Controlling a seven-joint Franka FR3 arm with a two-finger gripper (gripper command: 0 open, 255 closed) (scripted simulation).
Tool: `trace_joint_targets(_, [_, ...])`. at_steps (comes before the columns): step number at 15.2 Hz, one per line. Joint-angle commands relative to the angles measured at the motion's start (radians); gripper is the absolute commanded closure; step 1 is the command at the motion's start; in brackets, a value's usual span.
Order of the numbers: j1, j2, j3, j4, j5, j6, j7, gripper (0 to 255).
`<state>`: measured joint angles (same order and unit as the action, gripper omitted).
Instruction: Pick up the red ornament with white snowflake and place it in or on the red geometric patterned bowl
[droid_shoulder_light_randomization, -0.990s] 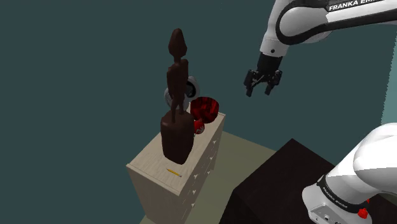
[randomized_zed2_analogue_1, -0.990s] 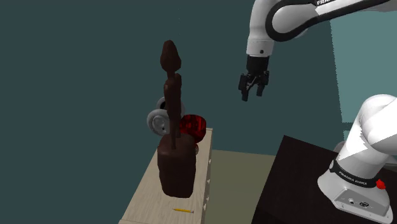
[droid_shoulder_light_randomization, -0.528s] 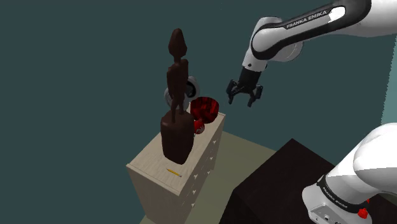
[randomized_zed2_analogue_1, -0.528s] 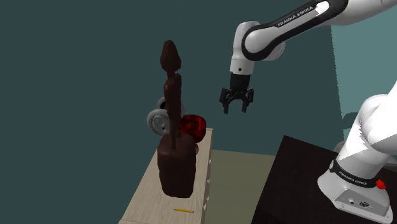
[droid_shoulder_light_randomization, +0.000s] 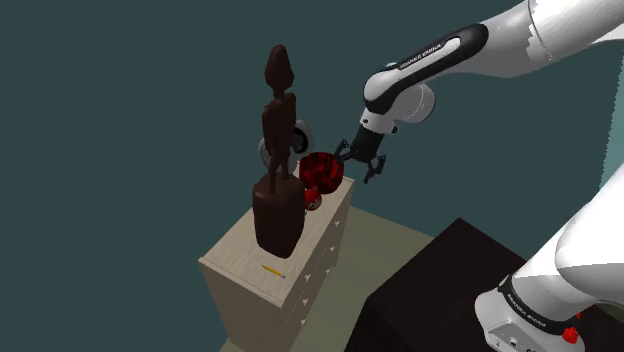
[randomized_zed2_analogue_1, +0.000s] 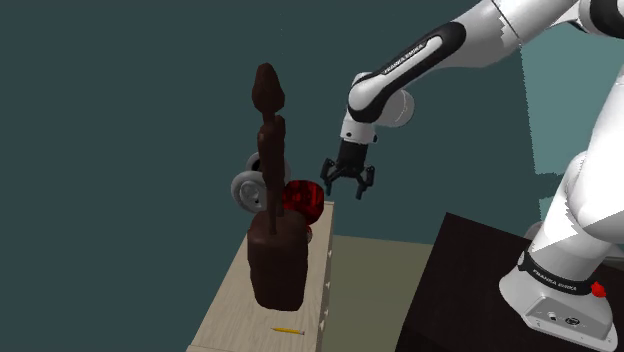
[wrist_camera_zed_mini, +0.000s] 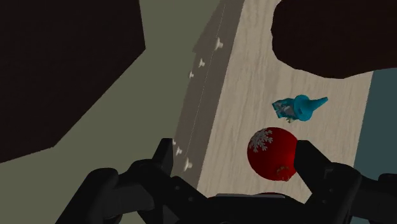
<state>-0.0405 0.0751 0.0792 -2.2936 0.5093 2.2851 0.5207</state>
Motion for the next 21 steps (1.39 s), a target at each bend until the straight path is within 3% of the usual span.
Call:
trace_joint_targets(1, [0.004,0.084,0.008,0.039,0.067,0.047,0.019,0])
trace_joint_targets(12, [-0.039,0.511,0.068,0.321,0.404,0.198,0.062,0])
trace_joint_targets(21, [-0.017,0.603,0.093,0.37,0.436,0.256,0.045,0])
